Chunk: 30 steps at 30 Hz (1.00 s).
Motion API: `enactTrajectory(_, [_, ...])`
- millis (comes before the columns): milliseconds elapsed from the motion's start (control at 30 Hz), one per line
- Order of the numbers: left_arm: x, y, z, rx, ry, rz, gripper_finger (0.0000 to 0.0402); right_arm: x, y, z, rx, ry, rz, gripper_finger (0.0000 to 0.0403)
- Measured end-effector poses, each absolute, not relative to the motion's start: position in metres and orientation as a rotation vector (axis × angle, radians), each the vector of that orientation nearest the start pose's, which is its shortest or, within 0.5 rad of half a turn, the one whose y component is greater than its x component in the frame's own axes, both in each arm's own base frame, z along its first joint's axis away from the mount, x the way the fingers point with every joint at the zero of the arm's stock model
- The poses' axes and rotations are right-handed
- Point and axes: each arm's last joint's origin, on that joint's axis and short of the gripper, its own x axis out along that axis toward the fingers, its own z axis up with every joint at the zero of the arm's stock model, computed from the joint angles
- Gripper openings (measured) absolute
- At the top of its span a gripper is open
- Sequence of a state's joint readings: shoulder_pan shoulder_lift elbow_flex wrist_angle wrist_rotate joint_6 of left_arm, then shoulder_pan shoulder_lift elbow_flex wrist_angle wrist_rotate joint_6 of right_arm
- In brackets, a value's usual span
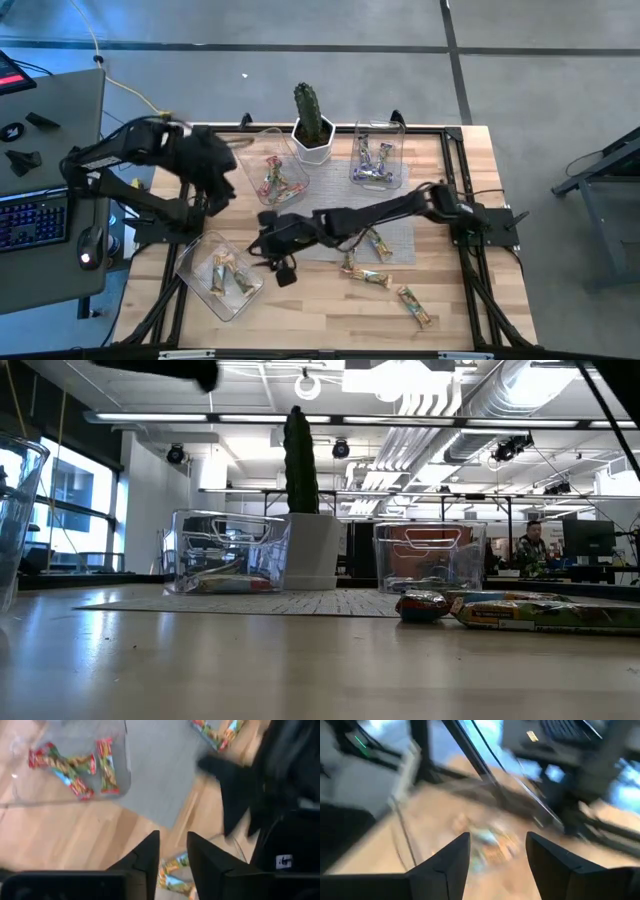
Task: Pick and place Granola Bars by type
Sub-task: Adjust the bottom transparent bin
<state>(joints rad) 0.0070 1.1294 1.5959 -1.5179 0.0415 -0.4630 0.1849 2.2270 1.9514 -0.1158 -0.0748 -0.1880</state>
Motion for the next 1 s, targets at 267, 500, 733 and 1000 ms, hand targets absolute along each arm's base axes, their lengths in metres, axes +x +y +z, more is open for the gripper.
enactTrajectory(267, [0.147,-0.064,0.376,-0.479,1.131,0.362,0.0016,0.457,0.077,0.321,-0.381,0.64,-0.015,0.0177])
enactTrajectory(500, [0.147,-0.122,0.276,-0.515,1.137,0.378,0.0005,0.422,0.058,0.353,-0.45,0.735,-0.231,0.0177])
enactTrajectory(733, [0.141,-0.126,0.206,-0.585,1.176,0.453,0.0001,0.417,0.045,0.362,-0.435,0.726,-0.266,0.0177])
enactTrajectory(1000, [0.141,-0.123,0.187,-0.529,1.104,0.439,0.0001,0.417,0.041,0.362,-0.412,0.729,-0.279,0.0177])
